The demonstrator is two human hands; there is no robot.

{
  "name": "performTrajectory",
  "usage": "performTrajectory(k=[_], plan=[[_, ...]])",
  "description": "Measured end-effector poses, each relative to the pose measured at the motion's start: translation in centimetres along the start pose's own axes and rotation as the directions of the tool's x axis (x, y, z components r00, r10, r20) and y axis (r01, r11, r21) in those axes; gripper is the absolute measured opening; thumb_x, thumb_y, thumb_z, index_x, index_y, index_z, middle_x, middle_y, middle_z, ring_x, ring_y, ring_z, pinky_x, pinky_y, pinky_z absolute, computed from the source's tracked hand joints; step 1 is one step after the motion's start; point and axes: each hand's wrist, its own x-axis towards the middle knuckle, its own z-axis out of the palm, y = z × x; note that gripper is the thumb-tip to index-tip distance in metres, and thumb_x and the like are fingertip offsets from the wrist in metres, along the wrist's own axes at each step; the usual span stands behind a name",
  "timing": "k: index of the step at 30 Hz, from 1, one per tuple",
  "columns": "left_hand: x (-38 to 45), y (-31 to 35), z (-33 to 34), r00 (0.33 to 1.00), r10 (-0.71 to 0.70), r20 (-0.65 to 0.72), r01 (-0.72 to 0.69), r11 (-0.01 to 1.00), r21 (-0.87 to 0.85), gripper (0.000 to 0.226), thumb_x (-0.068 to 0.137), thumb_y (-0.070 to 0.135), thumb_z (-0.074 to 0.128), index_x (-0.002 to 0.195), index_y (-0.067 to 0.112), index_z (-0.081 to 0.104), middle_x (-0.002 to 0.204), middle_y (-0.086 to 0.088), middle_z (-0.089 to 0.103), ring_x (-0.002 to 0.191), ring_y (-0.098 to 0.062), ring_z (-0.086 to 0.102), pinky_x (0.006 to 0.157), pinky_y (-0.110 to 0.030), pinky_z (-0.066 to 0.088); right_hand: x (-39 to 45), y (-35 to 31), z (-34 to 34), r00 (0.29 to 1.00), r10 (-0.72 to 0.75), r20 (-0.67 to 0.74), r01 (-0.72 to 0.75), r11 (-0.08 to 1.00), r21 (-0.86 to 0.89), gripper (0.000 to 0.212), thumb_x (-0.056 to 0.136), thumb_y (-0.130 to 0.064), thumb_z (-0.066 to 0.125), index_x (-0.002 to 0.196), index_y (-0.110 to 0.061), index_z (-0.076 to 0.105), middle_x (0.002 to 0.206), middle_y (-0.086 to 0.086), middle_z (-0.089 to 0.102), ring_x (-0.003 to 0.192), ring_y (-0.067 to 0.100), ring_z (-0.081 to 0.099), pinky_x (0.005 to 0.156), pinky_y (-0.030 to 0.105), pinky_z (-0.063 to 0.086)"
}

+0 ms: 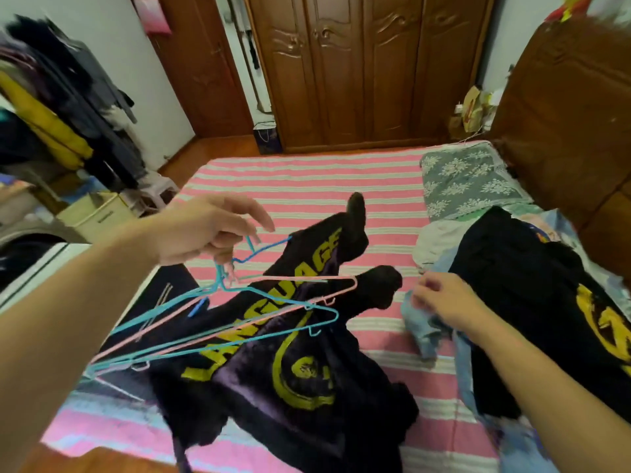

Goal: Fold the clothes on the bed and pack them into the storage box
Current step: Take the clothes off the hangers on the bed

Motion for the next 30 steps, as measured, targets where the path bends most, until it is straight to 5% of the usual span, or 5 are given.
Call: performTrajectory(k=[6,12,18,26,30], plan=[[0.4,-3.4,-0.6,0.994,-0.041,-0.097,0.062,0.973,0.224,0.031,0.098,-0.007,0.05,0.079,0.009,0.069,0.047,-0.007,0.037,0.041,-0.017,0.035,0.043,-0.021,0.033,4.7,2.1,3.4,0.986,0.048,0.158,-0.036,0.996,-0.081,0.026,0.089,-0.006,0.066,0.102,-0.029,0.064,0.106,0.001,0.066,0.097,0.019,0.061,0.083,0.026,0.044],[0.0,-8.0,-2.6,0.971,-0.006,-0.24,0.041,0.989,0.14,0.033,0.095,-0.01,0.047,0.075,0.005,0.068,0.051,-0.001,0.028,0.044,-0.013,0.027,0.049,-0.024,0.03,2.9,3.5,18.9,0.852,0.018,0.523,0.003,0.999,-0.04,0.106,0.079,-0.033,0.081,0.16,-0.021,0.015,0.16,-0.001,0.022,0.147,0.021,0.027,0.119,0.036,0.028],[2.6,-17.1,-3.2,0.84,0.146,-0.522,0.136,0.876,0.464,0.021,0.092,0.008,0.053,0.087,0.023,0.066,0.075,-0.004,0.066,0.051,-0.024,0.058,0.053,-0.038,0.048,1.4,5.7,28.7,0.901,0.221,0.375,-0.085,0.934,-0.347,0.042,0.095,-0.021,0.062,0.134,-0.014,0.047,0.135,0.01,0.038,0.108,0.037,0.059,0.087,0.043,0.052],[4.7,-33.4,-5.4,0.729,-0.009,-0.685,0.298,0.905,0.305,0.014,0.1,0.019,0.051,0.102,0.025,0.064,0.086,0.004,0.066,0.08,-0.033,0.067,0.074,-0.054,0.056,3.4,12.4,40.2,0.829,0.156,0.537,0.325,0.648,-0.689,0.119,0.083,-0.049,0.075,0.158,-0.029,-0.015,0.164,0.01,-0.024,0.13,0.039,0.039,0.09,0.045,0.048],[4.7,-36.9,-6.4,0.776,-0.034,-0.629,0.254,0.93,0.264,0.014,0.098,0.017,0.055,0.099,0.022,0.067,0.088,-0.001,0.068,0.08,-0.032,0.065,0.072,-0.055,0.057,3.5,14.7,45.5,0.881,0.147,0.45,0.328,0.494,-0.805,0.096,0.097,-0.02,0.056,0.157,-0.027,-0.018,0.157,0.017,0.029,0.117,0.036,0.053,0.088,0.044,0.046]])
